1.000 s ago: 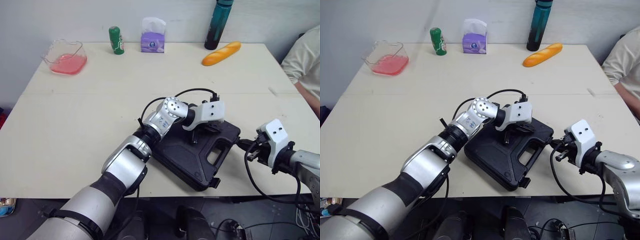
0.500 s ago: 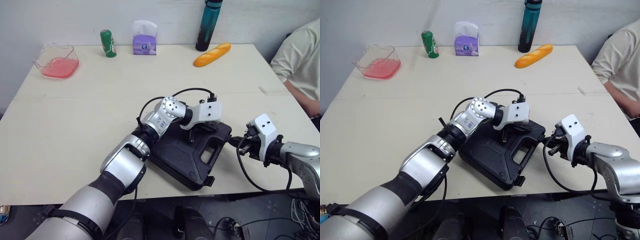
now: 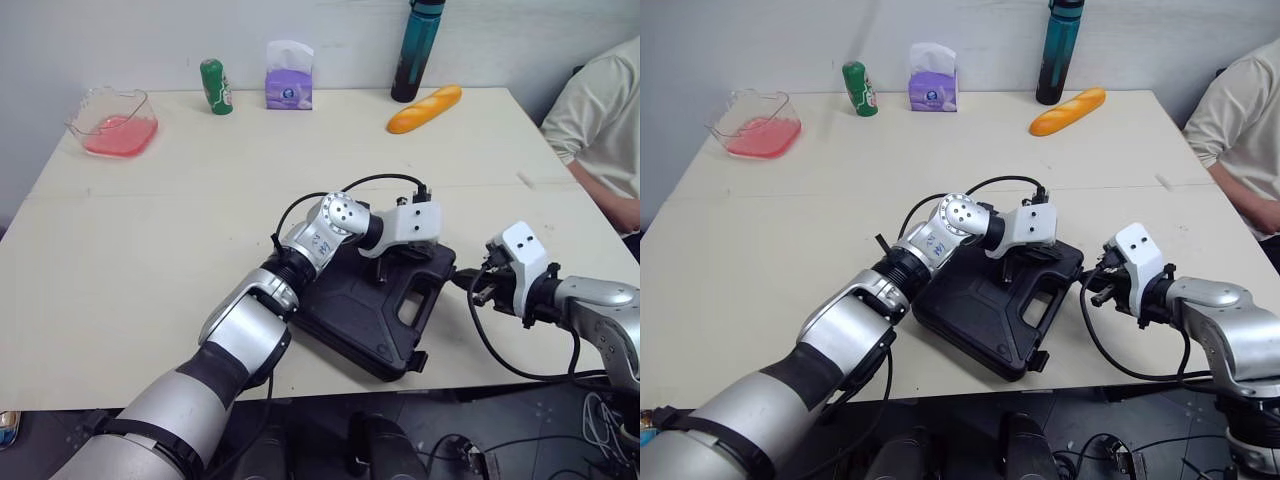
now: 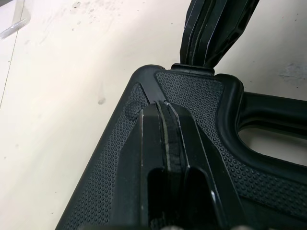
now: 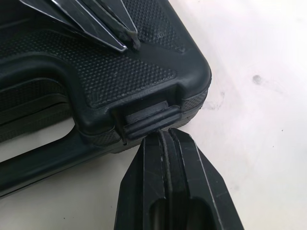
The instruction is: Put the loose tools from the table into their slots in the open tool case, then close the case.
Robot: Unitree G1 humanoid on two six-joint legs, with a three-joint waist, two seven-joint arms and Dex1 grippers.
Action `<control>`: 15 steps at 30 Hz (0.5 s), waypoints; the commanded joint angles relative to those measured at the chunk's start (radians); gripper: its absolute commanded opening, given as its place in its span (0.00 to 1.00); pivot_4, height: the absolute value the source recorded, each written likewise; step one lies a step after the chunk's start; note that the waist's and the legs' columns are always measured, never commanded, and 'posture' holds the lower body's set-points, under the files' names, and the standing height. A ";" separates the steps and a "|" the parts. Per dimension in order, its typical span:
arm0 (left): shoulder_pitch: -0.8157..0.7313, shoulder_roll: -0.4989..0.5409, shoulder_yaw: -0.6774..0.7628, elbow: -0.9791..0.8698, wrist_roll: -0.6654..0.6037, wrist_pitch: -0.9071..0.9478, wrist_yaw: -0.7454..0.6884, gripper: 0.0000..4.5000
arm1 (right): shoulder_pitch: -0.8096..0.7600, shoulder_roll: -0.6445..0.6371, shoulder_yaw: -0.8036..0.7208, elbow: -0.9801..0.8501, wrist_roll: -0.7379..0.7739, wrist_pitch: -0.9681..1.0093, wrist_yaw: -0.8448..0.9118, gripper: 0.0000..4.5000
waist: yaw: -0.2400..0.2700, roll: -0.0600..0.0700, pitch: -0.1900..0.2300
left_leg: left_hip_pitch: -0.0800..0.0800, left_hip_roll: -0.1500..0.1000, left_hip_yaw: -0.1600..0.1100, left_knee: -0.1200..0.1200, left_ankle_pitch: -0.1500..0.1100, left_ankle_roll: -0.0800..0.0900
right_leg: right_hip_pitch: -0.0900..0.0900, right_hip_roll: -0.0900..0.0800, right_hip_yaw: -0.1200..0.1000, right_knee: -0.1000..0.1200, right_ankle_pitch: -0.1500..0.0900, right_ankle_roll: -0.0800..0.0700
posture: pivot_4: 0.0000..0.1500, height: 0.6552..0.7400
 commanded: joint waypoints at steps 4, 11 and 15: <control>0.071 -0.029 -0.083 0.085 0.090 0.025 -0.039 0.01 | -0.078 -0.001 -0.027 -0.128 0.072 -0.035 0.038 0.00 | 0.000 0.000 0.000 | 0.000 0.000 0.000 0.000 0.000 0.000 | 0.000 0.000 0.000 0.000 0.000 0.000 | 1.00 0.90; 0.072 -0.029 -0.084 0.084 0.090 0.024 -0.046 0.01 | -0.090 -0.001 -0.024 -0.119 0.066 -0.035 0.036 0.00 | 0.000 0.000 0.000 | 0.000 0.000 0.000 0.000 0.000 0.000 | 0.000 0.000 0.000 0.000 0.000 0.000 | 1.00 0.90; 0.073 -0.028 -0.085 0.083 0.091 0.024 -0.046 0.01 | -0.108 0.007 -0.027 -0.132 0.082 -0.015 0.032 0.00 | 0.000 0.000 0.000 | 0.000 0.000 0.000 0.000 0.000 0.000 | 0.000 0.000 0.000 0.000 0.000 0.000 | 1.00 0.90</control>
